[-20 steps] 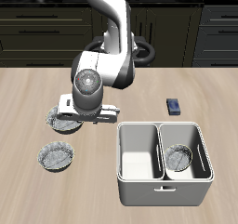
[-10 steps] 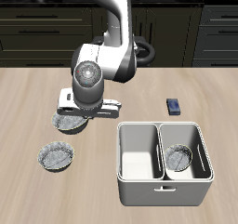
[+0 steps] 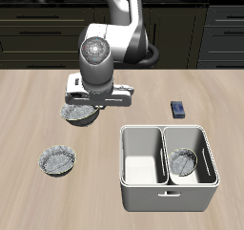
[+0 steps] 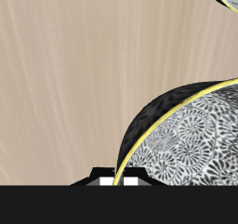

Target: Place the smallest bowl in the left side of the drainer and place the largest bowl in the right side

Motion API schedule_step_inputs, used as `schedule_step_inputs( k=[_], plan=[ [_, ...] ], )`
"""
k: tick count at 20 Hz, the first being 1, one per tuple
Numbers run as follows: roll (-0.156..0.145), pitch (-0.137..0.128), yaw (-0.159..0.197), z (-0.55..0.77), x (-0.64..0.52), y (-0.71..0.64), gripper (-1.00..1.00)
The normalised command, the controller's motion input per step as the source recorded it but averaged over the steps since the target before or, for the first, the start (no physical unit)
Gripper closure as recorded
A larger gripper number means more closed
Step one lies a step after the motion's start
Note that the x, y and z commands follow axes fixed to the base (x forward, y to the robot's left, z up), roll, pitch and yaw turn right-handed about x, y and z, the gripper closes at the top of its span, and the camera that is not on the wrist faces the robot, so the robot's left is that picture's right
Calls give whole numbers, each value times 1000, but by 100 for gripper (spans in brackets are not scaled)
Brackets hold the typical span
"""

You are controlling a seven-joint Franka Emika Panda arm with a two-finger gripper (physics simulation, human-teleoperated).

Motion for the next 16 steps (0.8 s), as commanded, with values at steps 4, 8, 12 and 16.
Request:
schedule_step_inputs(
  k=[4,8,12,16],
  plan=[
    [22,-55,-10,408,28,190,100],
    [7,-43,-29,390,31,177,100],
    [39,-65,11,430,-85,336,100],
    [12,-28,-16,354,-39,218,100]
  ],
)
